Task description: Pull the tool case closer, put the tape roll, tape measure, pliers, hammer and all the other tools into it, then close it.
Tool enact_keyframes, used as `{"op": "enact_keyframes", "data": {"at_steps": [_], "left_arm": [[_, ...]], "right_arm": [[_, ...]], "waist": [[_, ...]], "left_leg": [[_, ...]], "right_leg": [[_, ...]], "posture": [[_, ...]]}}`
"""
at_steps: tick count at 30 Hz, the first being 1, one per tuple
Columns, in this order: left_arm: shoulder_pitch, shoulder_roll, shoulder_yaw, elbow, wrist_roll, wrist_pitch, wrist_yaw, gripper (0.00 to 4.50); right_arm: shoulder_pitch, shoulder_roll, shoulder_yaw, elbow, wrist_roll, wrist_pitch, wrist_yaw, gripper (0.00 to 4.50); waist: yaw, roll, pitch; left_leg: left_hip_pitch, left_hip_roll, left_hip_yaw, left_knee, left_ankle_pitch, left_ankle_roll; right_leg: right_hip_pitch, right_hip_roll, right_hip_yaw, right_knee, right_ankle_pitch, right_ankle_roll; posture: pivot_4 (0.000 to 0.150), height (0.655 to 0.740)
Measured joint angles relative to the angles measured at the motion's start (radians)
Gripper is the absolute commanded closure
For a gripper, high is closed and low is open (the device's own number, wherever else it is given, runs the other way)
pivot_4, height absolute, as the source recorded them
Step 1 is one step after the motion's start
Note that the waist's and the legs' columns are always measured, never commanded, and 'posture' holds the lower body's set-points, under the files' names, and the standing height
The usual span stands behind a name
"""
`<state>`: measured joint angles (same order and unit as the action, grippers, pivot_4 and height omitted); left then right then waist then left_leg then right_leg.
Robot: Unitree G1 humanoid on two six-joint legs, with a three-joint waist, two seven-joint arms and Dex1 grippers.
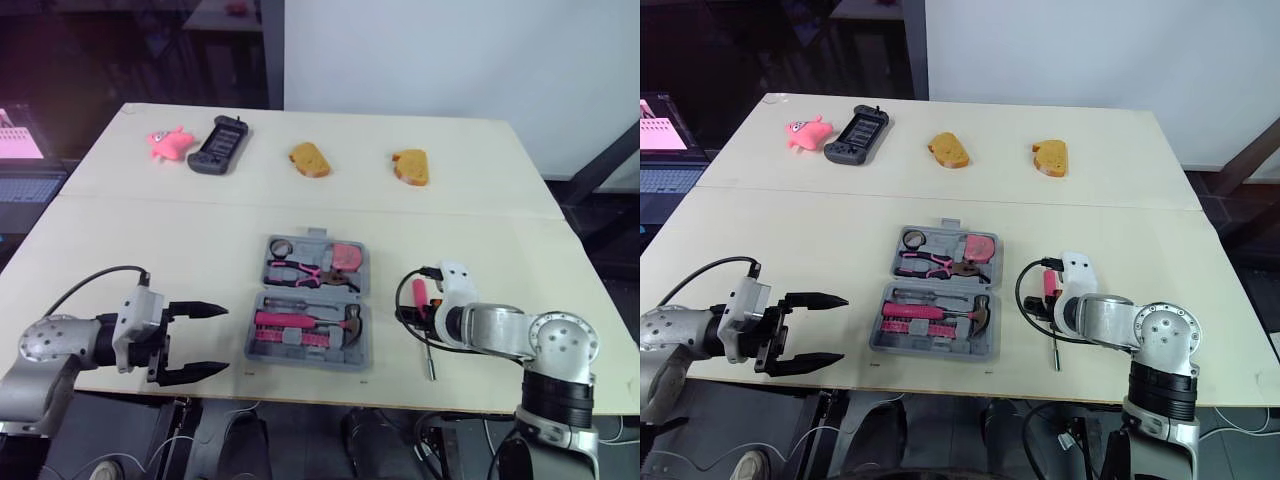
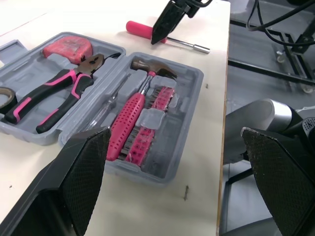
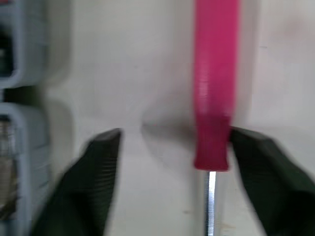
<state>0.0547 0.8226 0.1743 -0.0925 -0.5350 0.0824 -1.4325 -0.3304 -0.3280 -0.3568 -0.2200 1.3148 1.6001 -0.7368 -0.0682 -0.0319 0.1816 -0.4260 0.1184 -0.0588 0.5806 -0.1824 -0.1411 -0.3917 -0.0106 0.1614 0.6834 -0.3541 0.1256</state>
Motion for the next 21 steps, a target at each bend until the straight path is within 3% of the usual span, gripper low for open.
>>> {"op": "enact_keyframes", "data": {"at_steps": [4, 8, 11, 15, 18, 21], "left_arm": [[-0.017, 0.000, -0.001, 0.007, 0.000, 0.001, 0.000, 0.00], [-0.024, 0.001, -0.001, 0.012, 0.000, 0.001, -0.002, 0.00], [-0.027, 0.001, -0.001, 0.012, 0.000, 0.002, -0.003, 0.00], [-0.026, 0.001, -0.002, 0.014, 0.000, 0.003, -0.004, 0.00], [-0.028, 0.000, -0.002, 0.016, 0.000, 0.004, -0.005, 0.00], [-0.031, 0.000, -0.003, 0.024, 0.000, 0.012, -0.005, 0.00]], "right_arm": [[0.037, -0.045, 0.000, -0.062, 0.079, 0.005, -0.044, 0.05], [0.098, -0.222, 0.065, -0.227, 0.259, -0.075, -0.081, 0.05], [0.123, -0.302, 0.106, -0.368, 0.263, -0.146, -0.034, 0.05], [0.213, -0.352, 0.188, -0.504, 0.126, -0.232, 0.092, 0.05], [0.358, -0.409, 0.272, -0.610, -0.138, -0.373, 0.200, 0.05], [0.471, -0.359, 0.353, -0.614, -0.337, -0.512, 0.271, 0.05]], "waist": [[-0.001, 0.003, 0.002], [-0.005, 0.006, 0.003], [-0.004, 0.006, 0.003], [0.001, 0.006, 0.003], [0.008, 0.004, 0.002], [0.003, 0.005, 0.002]], "left_leg": [[-0.002, 0.000, 0.000, -0.001, 0.000, 0.000], [-0.002, 0.000, 0.001, -0.004, 0.000, 0.001], [-0.002, 0.000, 0.000, -0.005, -0.001, 0.001], [-0.003, 0.000, 0.001, -0.003, -0.001, 0.001], [-0.003, 0.000, 0.000, -0.003, -0.001, 0.001], [-0.002, 0.000, 0.000, -0.001, 0.000, 0.001]], "right_leg": [[-0.002, 0.000, 0.000, 0.000, 0.000, 0.000], [-0.004, 0.000, 0.000, 0.000, 0.000, 0.001], [-0.005, 0.001, 0.000, 0.000, 0.000, 0.001], [-0.005, 0.000, 0.000, 0.000, 0.000, 0.001], [-0.004, 0.000, 0.000, -0.001, -0.001, 0.000], [-0.004, 0.000, 0.000, -0.001, -0.001, 0.000]], "posture": [[0.150, 0.7395], [0.150, 0.7395], [0.150, 0.7395], [0.150, 0.7395], [0.150, 0.7395], [0.150, 0.7395]]}}
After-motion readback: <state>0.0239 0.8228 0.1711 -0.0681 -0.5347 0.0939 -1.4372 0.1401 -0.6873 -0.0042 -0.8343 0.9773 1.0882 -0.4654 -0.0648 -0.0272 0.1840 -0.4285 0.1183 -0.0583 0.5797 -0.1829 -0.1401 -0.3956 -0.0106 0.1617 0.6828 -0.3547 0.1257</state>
